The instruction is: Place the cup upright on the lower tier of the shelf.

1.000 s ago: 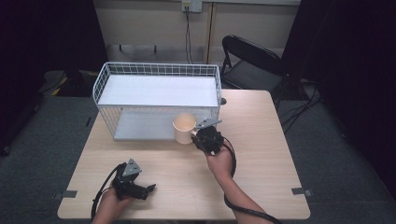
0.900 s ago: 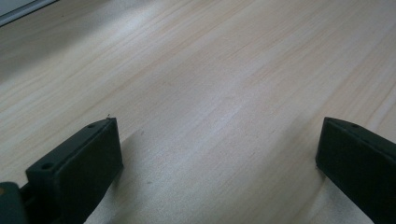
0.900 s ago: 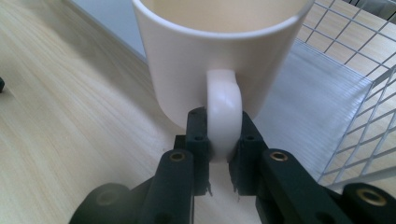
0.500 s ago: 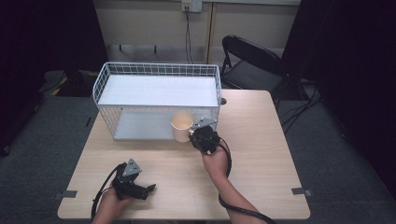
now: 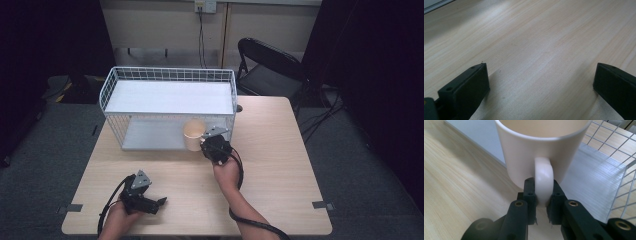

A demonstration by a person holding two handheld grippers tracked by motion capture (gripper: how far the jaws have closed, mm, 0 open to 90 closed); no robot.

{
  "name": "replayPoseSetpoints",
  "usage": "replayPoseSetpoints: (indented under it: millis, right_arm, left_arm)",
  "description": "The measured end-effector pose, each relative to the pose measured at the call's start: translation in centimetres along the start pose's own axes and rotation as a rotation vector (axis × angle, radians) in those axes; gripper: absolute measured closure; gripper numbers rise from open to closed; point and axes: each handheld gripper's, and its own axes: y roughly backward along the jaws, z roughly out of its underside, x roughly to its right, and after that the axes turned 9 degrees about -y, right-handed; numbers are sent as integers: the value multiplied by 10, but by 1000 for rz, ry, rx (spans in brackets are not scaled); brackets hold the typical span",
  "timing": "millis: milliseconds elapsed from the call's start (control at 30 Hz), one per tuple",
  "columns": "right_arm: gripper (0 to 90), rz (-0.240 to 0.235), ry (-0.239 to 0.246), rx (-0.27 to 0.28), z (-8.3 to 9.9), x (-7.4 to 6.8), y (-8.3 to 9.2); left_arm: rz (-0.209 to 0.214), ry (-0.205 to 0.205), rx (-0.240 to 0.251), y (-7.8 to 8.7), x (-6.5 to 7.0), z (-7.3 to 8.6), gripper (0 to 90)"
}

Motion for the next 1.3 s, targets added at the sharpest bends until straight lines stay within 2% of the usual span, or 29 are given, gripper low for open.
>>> replayPoseSetpoints:
  millis: [767, 1300]
  right_arm:
    - [803, 38, 11, 0, -3, 2, -12]
    - [803, 41, -24, 13, -4, 4, -19]
  left_arm:
    - [0, 0, 0, 0, 0, 0, 0]
    - [0, 0, 1, 0, 0, 0, 0]
